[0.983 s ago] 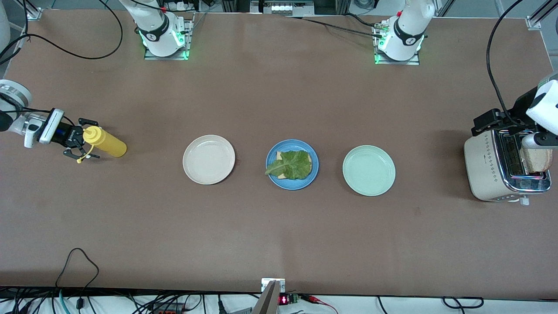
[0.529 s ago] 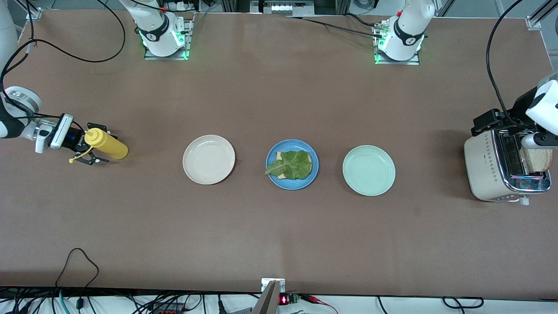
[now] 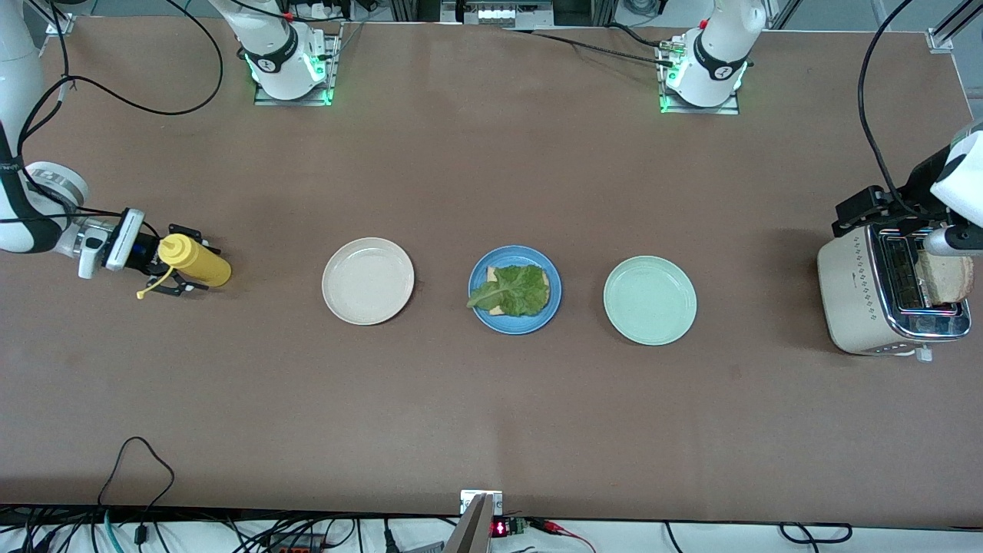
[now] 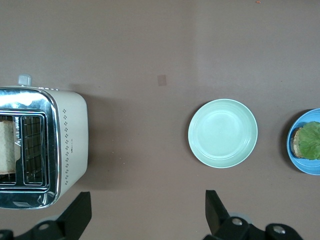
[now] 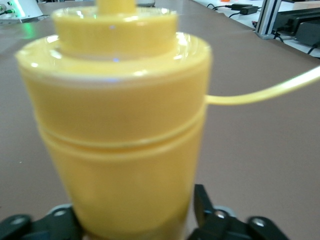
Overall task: Make sandwich in blue plate with both arms
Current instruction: 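Grasp the yellow mustard bottle with the right gripper, then lift and tilt the mustard bottle toward the blue plate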
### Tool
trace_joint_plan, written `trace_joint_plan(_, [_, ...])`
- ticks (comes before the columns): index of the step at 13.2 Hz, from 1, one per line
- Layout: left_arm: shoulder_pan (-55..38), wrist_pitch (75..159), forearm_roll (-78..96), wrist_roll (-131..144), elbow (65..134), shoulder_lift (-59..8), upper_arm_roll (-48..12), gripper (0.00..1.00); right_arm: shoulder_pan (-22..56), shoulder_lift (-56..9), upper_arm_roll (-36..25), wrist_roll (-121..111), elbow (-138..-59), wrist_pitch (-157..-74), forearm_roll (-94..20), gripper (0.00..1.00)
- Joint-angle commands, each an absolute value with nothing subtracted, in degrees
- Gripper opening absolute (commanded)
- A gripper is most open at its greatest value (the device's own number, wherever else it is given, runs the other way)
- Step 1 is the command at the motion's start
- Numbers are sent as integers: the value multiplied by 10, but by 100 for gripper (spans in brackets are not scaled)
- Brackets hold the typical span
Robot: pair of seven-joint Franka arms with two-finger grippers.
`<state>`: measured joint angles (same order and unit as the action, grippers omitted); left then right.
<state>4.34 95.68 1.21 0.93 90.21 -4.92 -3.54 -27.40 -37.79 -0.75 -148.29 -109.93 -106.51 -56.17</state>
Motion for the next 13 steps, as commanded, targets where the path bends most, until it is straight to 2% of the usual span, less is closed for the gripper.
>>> trace_joint_plan(1, [44, 941, 15, 4, 902, -42, -38, 100, -250, -371, -5, -1478, -1099, -1089, -574, 0])
trace_joint_plan(3, [44, 938, 14, 4, 903, -42, -38, 100, -234, -347, 5, -1442, -1100, -1108, -563, 0])
trace_joint_plan(7, [44, 928, 15, 5, 902, -42, -38, 100, -154, -257, 9, -1266, -1105, -1157, -494, 0])
trace_joint_plan(10, [44, 928, 15, 4, 902, -42, -38, 100, -100, -190, 41, -1087, -1107, -1195, -406, 0])
trace_joint_plan(13, [44, 929, 15, 4, 903, -43, -38, 100, -43, -150, 71, -900, -1108, -1228, -314, 0])
